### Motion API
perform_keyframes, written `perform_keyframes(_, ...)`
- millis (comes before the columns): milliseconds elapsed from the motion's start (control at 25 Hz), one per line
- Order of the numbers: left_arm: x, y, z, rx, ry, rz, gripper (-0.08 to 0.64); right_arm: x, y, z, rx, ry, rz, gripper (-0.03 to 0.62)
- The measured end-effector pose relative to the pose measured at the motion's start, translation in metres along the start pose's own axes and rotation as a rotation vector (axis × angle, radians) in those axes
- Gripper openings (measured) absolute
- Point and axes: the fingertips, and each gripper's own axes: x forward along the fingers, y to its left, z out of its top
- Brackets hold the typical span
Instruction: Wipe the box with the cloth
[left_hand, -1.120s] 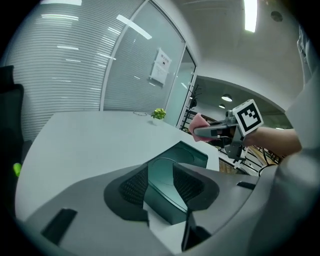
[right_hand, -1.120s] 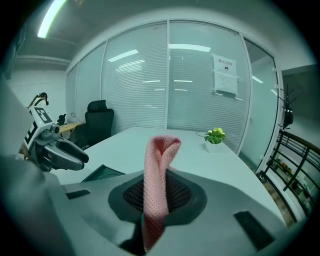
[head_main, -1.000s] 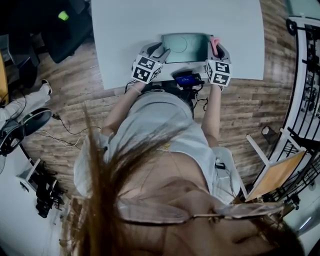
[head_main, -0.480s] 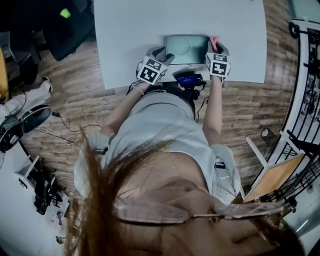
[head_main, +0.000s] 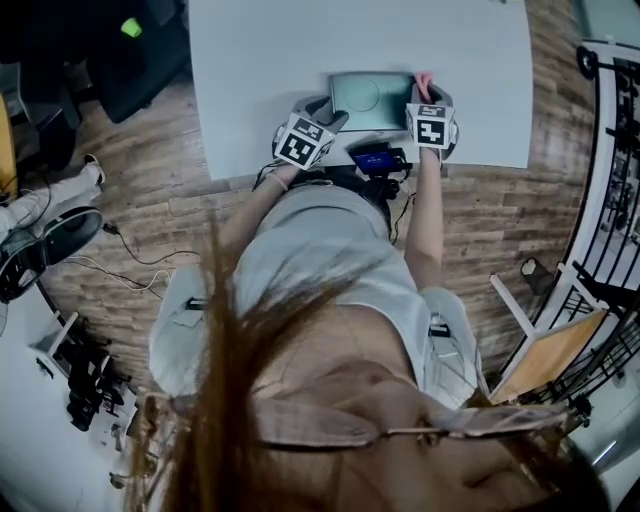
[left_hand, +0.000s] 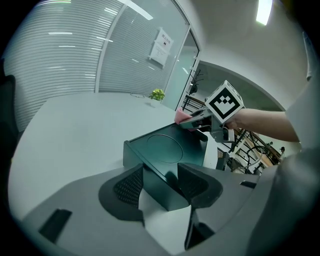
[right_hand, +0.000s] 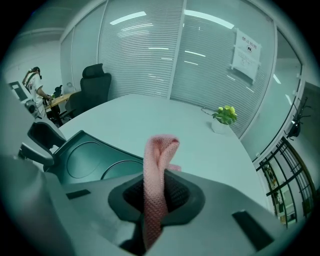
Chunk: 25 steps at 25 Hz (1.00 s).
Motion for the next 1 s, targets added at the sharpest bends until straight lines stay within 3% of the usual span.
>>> perform_keyframes(1000,0.002,0.004,0.001,0.022,0.022,-0.054,0.215,0.009,0.063,0.014,-0.003,0.021,0.157,0.037)
